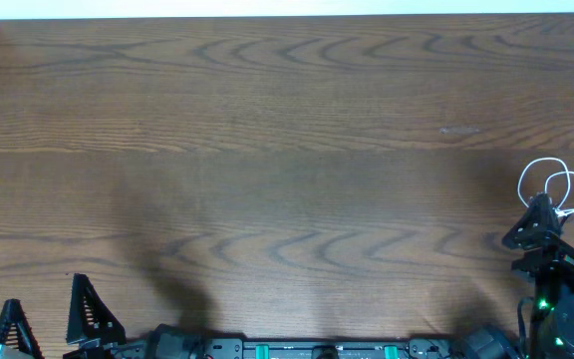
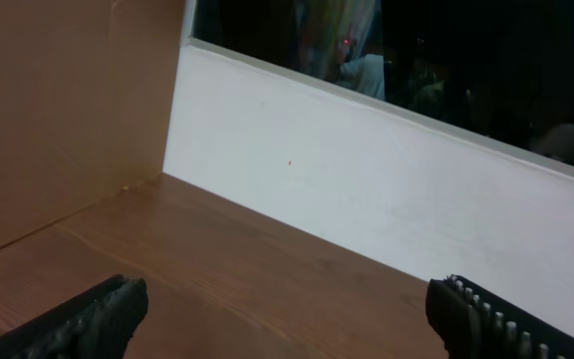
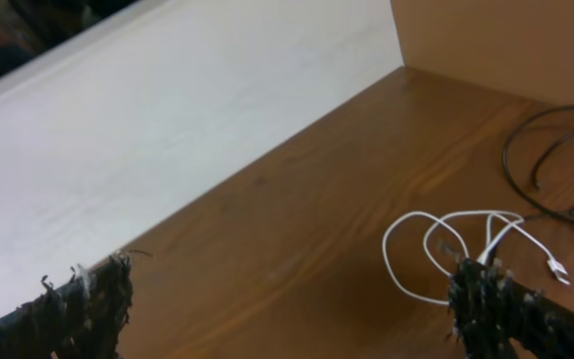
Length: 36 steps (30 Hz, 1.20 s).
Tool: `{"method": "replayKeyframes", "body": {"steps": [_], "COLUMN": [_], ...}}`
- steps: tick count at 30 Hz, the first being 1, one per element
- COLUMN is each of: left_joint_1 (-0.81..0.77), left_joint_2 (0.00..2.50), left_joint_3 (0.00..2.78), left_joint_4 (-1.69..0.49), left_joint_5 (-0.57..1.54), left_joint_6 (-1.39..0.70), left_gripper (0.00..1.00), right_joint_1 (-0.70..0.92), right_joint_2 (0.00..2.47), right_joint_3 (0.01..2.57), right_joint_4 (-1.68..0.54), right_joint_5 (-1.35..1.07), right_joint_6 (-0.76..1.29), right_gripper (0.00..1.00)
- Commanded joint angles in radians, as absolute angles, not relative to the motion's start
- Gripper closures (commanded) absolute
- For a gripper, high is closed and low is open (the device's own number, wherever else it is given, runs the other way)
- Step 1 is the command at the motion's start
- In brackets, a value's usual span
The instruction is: Untangle cables
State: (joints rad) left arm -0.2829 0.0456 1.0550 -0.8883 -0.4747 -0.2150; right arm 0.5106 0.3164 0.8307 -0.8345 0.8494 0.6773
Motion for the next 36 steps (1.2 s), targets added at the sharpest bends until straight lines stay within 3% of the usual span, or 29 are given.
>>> {"method": "replayKeyframes", "body": {"steps": [1, 13, 23, 28, 36], "left_joint_1": [-0.282, -0.282, -0.282, -0.282, -0.282], "left_joint_2": [0.042, 0.042, 0.042, 0.042, 0.042], "left_joint_3": [1.053, 1.053, 1.053, 1.052, 1.052], "left_joint_4": [-0.896, -1.25, -1.688, -1.687, -1.689], "left_joint_5": [-0.484, -0.484, -0.483, -0.483, -0.483], "left_joint_6": [-0.231, -0.231, -0.231, -0.231, -0.231], "left_gripper": [0.06, 0.05, 0.05, 0.05, 0.05], "right_joint_1": [0.508, 0.508, 0.481, 0.478, 0.44], "right_joint_2": [0.313, 0.311, 0.279, 0.238, 0.229], "right_joint_3": [0.827, 0.815, 0.441, 0.21, 0.027], "right_joint_4": [-0.86, -0.923, -0.111, 0.236, 0.469], "right_joint_5": [0.854, 0.908, 0.925, 0.925, 0.936], "right_joint_6": [0.691, 0.692, 0.691, 0.691, 0.691], "right_gripper": [0.01, 0.01, 0.01, 0.01, 0.01]}}
